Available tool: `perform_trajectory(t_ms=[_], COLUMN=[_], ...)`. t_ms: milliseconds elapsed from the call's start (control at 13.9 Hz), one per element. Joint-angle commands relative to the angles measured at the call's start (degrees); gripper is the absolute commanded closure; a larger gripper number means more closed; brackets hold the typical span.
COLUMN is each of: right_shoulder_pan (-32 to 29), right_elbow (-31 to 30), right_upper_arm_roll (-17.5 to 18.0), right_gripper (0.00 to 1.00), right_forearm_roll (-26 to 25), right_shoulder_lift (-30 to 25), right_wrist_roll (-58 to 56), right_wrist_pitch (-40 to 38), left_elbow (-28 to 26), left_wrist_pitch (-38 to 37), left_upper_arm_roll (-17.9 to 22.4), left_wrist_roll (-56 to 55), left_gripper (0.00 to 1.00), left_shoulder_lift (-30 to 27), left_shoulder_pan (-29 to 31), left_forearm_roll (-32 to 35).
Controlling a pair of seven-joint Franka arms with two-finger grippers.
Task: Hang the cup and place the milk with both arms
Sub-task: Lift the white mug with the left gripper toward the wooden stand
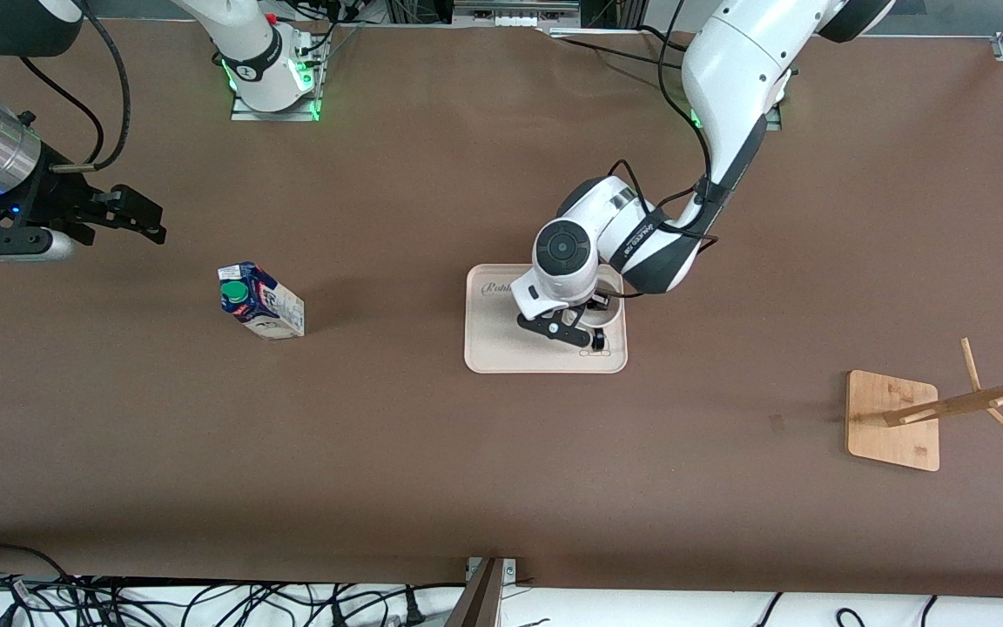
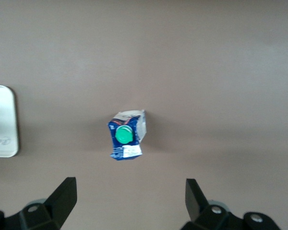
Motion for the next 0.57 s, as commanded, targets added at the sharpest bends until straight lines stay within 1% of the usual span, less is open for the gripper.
perform_trajectory(t_ms=[0, 144, 215, 359, 431, 503], right_shoulder_pan=[-0.3, -0.2, -0.2, -0.3, -0.3, -0.3], right_elbow=[0.4, 1.8, 2.6, 2.7, 2.8, 2.9], right_upper_arm_roll=[-0.6, -0.5, -0.6, -0.6, -0.6, -0.6], right_gripper=[0.00, 0.00, 0.00, 0.00, 0.00, 0.00], right_forearm_roll=[-1.6, -2.0, -1.9, -1.8, -1.5, -1.7], right_shoulder_lift=[0.7, 0.7, 0.8, 1.0, 1.5, 1.5], right_wrist_roll=[-0.2, 0.1, -0.1, 0.7, 0.7, 0.8], right_wrist_pitch=[0.5, -2.0, -2.0, -1.5, -1.0, 0.0], left_elbow=[2.5, 2.7, 3.4, 7.6, 9.3, 10.9], left_wrist_pitch=[-0.4, -0.2, -0.3, -1.4, -2.5, -3.6], left_upper_arm_roll=[0.4, 0.6, 0.9, 1.0, 0.8, 0.3], left_wrist_roll=[-1.4, -1.4, -1.4, -1.5, -1.3, -1.3], left_gripper=[1.00, 1.00, 1.00, 1.00, 1.00, 1.00], left_shoulder_lift=[0.4, 0.5, 0.1, -0.6, -1.6, -2.8], left_shoulder_pan=[-0.6, -0.3, -0.2, 0.1, 1.3, 3.8], left_forearm_roll=[1.3, 1.3, 1.3, 1.1, 0.2, -2.0])
